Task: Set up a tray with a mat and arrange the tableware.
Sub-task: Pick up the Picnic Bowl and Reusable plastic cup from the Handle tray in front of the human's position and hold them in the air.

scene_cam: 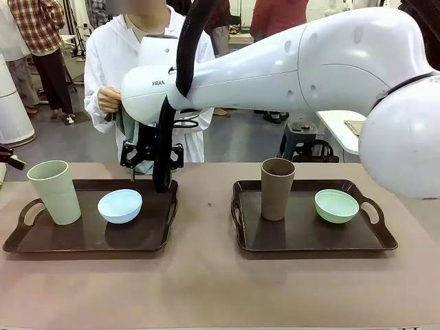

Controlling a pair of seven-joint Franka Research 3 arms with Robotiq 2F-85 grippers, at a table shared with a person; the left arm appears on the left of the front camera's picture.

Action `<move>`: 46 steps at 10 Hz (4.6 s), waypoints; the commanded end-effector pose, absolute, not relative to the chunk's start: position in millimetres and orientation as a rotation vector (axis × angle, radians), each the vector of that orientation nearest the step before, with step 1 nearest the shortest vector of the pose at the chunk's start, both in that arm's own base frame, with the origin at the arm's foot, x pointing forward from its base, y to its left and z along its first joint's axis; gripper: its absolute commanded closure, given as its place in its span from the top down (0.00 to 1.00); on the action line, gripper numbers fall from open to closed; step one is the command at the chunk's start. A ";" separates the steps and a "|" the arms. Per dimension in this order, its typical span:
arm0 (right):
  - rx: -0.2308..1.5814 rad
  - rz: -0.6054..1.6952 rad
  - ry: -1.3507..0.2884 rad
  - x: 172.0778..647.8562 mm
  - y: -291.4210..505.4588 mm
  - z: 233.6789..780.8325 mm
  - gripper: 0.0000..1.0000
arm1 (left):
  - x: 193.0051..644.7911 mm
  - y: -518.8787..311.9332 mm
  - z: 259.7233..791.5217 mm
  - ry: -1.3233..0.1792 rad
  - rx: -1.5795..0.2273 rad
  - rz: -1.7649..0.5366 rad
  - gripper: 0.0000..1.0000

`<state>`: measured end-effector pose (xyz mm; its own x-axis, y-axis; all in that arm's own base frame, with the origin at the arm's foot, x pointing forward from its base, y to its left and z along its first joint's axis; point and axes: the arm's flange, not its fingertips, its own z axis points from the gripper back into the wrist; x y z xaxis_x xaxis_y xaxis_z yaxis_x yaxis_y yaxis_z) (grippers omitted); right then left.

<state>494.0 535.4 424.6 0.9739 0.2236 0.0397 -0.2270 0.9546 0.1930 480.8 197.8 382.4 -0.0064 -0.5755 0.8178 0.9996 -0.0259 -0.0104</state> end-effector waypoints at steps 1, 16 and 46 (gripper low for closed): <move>0.199 0.228 -0.022 491.9 532.2 427.1 1.00 | 482.4 195.5 380.9 -0.734 -0.757 -1.455 1.00; 0.144 0.241 0.053 510.6 604.8 351.0 1.00 | 484.2 141.3 332.1 -0.751 -0.820 -1.320 1.00; 0.105 0.244 0.098 491.7 583.7 375.4 0.00 | 486.4 95.3 321.2 -0.645 -0.902 -1.372 0.31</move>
